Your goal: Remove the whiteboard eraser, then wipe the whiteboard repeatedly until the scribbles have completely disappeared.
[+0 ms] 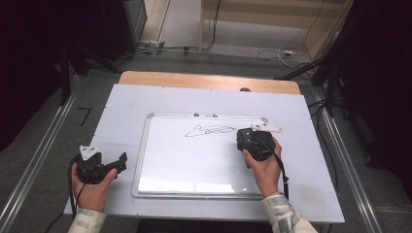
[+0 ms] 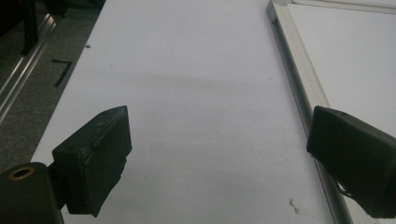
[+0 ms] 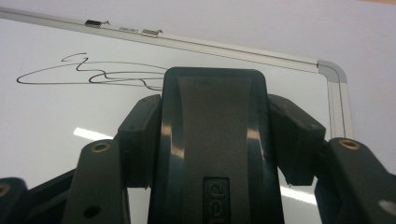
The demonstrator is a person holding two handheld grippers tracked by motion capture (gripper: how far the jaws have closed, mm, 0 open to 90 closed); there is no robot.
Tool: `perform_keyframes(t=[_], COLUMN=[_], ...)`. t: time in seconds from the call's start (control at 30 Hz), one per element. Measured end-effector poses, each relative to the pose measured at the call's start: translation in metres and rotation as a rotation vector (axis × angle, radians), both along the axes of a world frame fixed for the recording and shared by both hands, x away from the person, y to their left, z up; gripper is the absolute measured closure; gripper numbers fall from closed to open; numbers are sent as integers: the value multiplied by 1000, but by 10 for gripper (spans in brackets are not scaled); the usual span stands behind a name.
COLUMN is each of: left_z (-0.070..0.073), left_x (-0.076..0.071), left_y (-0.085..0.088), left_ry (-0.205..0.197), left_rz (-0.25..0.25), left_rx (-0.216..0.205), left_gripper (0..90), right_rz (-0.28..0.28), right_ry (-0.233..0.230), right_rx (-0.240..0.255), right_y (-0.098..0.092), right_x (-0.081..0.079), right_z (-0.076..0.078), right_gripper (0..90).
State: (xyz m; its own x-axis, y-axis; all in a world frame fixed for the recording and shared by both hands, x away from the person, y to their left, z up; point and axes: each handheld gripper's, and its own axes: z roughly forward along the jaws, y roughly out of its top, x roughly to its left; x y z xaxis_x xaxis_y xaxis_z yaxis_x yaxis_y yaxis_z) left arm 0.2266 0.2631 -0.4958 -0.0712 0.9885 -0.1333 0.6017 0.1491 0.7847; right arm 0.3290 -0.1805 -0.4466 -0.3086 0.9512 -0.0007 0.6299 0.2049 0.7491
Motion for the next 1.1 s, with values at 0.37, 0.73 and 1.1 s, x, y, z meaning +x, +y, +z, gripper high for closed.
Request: perform_keyframes(t=[0.37,0.73,1.1], left_z=[0,0,0], left_x=[1,1,1], left_y=[0,0,0], left_ry=[3,3,1], left_rz=[-3,-2,2], left_rx=[0,1,-2], left_gripper=[71,70,70], right_rz=[1,-7,13], right_ry=[3,6,-9], right_rx=[2,-10,-33], right_y=[-1,-3,1], right_x=[8,20,38], right_z=[-2,-8,-11], right_gripper=[389,389,388])
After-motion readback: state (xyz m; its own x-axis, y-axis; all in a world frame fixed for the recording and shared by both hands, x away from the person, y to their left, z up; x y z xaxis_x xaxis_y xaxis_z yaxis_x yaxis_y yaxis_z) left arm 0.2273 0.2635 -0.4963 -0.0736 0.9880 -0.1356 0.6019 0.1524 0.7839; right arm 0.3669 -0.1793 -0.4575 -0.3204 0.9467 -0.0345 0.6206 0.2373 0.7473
